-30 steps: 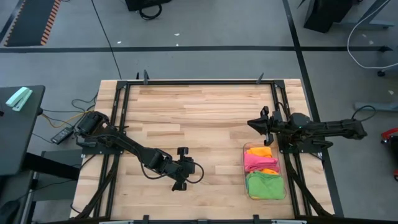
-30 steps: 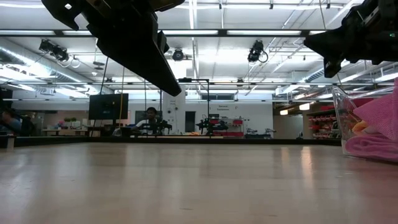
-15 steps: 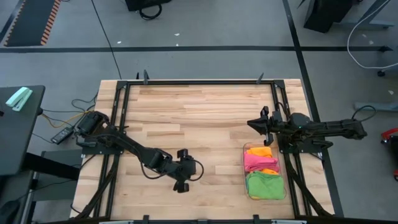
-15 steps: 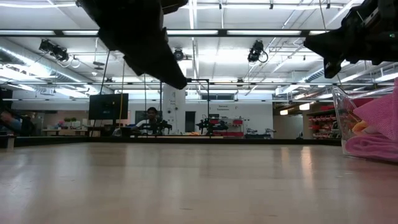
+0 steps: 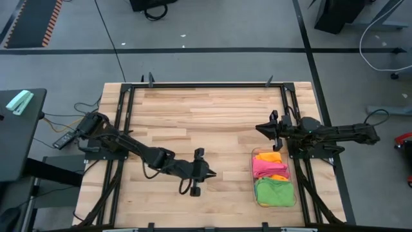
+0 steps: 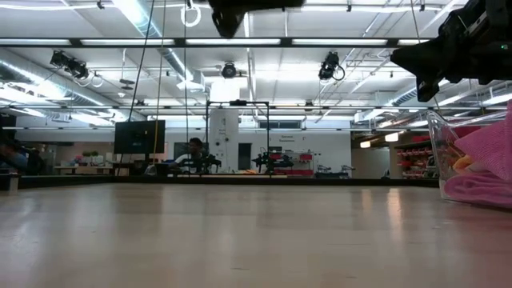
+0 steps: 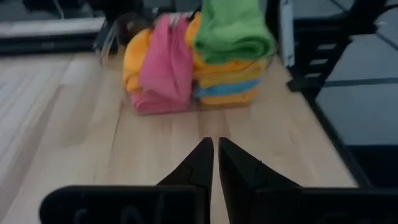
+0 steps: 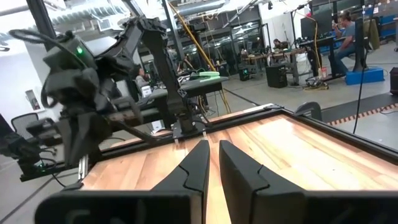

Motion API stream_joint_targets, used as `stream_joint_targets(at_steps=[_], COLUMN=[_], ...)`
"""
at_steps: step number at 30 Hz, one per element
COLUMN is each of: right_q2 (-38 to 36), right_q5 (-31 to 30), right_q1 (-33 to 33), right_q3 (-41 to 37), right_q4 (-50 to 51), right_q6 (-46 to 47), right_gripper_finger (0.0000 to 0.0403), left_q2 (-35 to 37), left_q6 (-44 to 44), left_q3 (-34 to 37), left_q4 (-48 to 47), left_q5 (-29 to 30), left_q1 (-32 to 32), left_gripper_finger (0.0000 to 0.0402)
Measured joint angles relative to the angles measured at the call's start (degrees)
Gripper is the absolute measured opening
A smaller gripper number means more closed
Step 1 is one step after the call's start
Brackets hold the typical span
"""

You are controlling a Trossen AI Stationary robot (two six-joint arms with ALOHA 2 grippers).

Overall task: Fold microfiber towels
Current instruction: Return to Home Position

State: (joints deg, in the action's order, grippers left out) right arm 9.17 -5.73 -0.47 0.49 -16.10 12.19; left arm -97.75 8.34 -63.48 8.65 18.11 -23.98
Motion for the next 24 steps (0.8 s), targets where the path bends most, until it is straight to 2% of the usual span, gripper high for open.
stream_joint_targets(at_steps=[6,14,24], right_q2=[0.0,0.0,0.0], right_q5=[-0.01,0.0,-0.01], right_q1=[0.0,0.0,0.0], right_q3=[0.0,0.0,0.0], right_q4=[0.0,-0.02,-0.04], right_q6=[0.0,0.0,0.0], right_gripper_finger=[0.0044,0.0044,0.0044], left_q2=[7.12,14.58,21.61], left_q6=[-2.42,-9.38,-9.62], left_q3=[-0.02,-0.02,0.02], left_q4=[1.1,-1.16,-1.04], left_q5=[0.05,0.0,0.02], left_q1=[-1.82,-5.78,-9.29], left_gripper_finger=[0.004,0.0028,0.004])
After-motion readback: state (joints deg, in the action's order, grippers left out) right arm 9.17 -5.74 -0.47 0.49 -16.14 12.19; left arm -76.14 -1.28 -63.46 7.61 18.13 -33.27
